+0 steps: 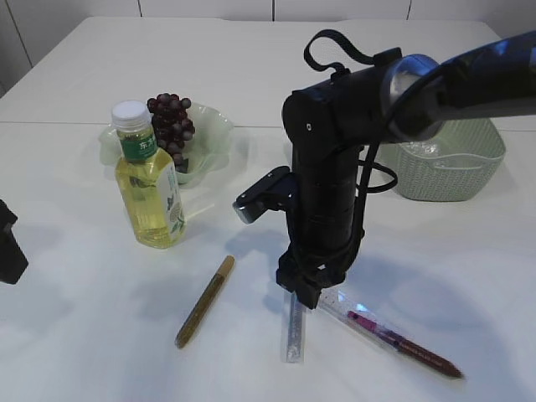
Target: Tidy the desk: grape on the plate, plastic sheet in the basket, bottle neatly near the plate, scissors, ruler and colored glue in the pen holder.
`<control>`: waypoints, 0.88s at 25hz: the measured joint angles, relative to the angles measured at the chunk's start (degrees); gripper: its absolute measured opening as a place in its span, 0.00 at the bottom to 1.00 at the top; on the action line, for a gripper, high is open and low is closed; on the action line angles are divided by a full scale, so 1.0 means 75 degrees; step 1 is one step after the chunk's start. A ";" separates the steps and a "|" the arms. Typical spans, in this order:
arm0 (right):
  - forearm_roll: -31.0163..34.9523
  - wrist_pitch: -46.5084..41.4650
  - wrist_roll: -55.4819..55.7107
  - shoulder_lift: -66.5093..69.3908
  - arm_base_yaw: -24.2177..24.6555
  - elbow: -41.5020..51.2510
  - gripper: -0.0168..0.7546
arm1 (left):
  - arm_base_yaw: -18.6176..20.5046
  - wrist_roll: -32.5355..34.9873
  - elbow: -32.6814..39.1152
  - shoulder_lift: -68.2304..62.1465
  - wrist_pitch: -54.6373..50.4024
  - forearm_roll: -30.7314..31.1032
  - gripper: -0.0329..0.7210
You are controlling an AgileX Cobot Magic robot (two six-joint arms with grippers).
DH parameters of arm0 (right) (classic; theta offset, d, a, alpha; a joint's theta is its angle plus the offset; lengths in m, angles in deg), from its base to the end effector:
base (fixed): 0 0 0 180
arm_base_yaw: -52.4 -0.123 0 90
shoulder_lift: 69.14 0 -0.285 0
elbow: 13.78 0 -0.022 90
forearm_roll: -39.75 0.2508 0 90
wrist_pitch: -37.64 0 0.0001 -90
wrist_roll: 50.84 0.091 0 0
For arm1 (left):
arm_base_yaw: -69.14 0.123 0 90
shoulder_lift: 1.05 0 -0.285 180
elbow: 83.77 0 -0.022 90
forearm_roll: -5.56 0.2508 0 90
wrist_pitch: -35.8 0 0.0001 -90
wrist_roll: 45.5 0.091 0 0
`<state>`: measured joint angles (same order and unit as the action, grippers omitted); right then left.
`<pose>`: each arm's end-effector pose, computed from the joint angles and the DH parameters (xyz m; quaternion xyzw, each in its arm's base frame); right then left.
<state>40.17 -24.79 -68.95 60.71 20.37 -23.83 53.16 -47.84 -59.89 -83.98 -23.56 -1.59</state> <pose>0.3452 0.2167 0.1453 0.4220 -0.9064 -0.0008 0.0197 0.2215 -0.0736 0.2666 0.0927 0.9868 -0.0755 0.1095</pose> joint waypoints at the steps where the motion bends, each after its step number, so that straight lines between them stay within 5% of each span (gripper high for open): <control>1: 0.0000 0.0000 0.0017 0.0048 0.0000 0.0000 0.71 | 0.0000 0.0000 0.0000 0.0000 0.0000 0.0000 0.59; 22: -0.0056 0.0020 0.0139 0.0431 0.0000 0.0000 0.71 | 0.0000 0.0000 0.0000 0.0000 0.0000 0.0000 0.59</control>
<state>39.75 -24.64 -67.90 63.95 20.37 -23.83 53.16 -47.84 -59.89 -83.98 -23.56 -1.59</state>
